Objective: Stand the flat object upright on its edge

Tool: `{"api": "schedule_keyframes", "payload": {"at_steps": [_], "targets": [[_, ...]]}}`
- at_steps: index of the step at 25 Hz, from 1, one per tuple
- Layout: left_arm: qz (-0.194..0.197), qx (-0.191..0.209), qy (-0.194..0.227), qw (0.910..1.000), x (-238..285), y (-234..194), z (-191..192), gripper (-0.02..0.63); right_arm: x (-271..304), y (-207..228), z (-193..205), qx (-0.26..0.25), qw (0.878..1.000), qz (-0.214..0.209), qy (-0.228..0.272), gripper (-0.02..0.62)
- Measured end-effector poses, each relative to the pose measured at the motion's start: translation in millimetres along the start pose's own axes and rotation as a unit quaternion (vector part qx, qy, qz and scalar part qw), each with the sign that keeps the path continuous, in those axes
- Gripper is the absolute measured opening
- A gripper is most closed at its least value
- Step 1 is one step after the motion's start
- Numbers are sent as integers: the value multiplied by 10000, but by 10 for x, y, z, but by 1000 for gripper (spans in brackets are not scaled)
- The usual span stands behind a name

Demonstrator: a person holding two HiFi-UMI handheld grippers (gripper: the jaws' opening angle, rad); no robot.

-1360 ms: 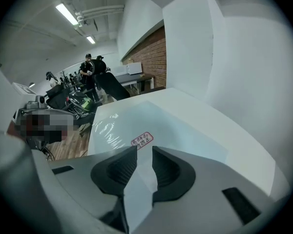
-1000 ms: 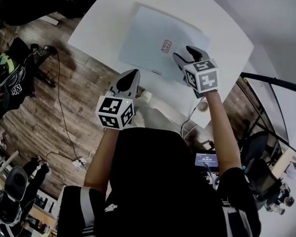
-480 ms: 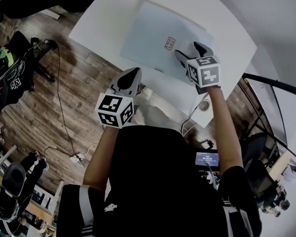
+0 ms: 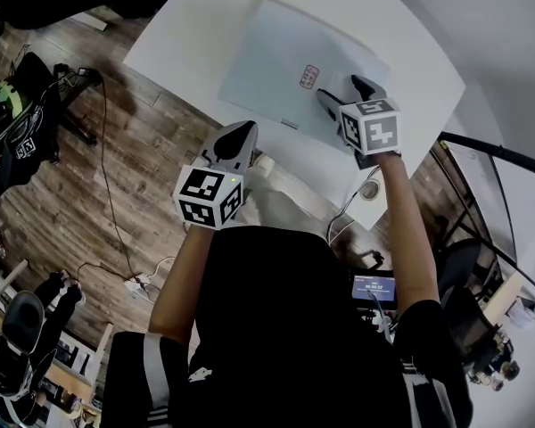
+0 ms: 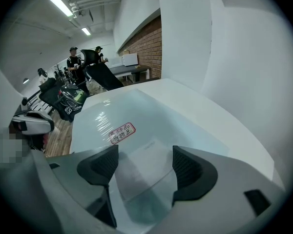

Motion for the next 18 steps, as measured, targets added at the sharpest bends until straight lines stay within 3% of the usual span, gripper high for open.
{"api": "schedule_keyframes", "payload": {"at_steps": [18], "targets": [[97, -339, 168, 9992, -145, -171, 148, 17, 32, -154, -55, -118, 9999, -80, 42, 328]]}}
Point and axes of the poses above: the fingertips, and each gripper's own axes: x forward along the fingers, y to its right, z out of its underside, the point moved 9 cm from there along -x, backward along the fingers, and after that the axes turned 1 degree about -x, right-handed, at the moved point
